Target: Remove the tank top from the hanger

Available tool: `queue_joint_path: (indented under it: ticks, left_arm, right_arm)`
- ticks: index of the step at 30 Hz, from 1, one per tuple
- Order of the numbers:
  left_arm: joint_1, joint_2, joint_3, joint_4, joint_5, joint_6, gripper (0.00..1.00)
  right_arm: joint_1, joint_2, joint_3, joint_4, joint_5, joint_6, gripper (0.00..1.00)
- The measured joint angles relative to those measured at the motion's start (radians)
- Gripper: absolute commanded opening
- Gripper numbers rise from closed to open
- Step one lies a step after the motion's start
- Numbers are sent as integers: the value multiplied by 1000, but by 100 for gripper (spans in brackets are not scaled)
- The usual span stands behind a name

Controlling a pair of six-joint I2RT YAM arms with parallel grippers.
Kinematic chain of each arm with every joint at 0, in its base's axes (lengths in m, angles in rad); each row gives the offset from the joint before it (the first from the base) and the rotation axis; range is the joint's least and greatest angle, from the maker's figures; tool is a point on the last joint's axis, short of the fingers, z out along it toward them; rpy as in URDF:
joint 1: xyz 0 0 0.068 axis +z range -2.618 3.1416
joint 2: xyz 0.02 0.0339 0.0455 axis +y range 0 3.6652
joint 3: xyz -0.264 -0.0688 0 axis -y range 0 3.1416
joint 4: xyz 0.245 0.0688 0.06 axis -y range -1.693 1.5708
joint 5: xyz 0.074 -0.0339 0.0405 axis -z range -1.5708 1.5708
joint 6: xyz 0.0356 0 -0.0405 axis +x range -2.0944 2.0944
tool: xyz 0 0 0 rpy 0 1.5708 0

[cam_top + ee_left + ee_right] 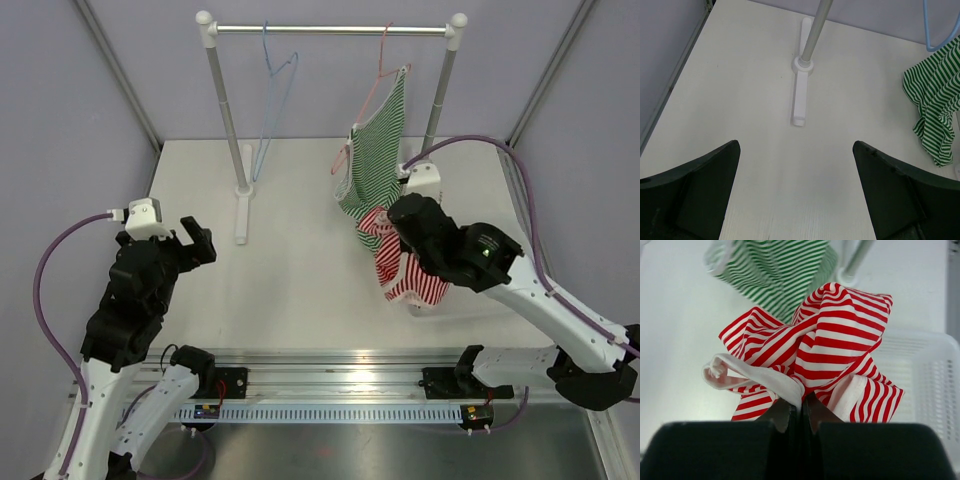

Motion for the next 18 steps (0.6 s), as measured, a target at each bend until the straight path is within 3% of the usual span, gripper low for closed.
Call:
queue_joint_path:
  ticks: [7,12,16,17,18]
  left_arm:
    - [0,-4,0,6,1,0,99]
    - [0,-4,0,6,2,0,99]
    - [0,-2,13,3,10,-1,99]
    - [0,-1,24,3,14,-2,99]
    - [0,2,36,2,21,-5,99]
  right_arm:
    - [-277,-56,-40,-24,161,8,0]
    - [-441,-103,-248,158,262,8,0]
    - [-470,-106,-422,264,270,90,0]
    - [-470,-105,-462,269,262,120,4]
    - [-470,-105,-496,270,252,150,52]
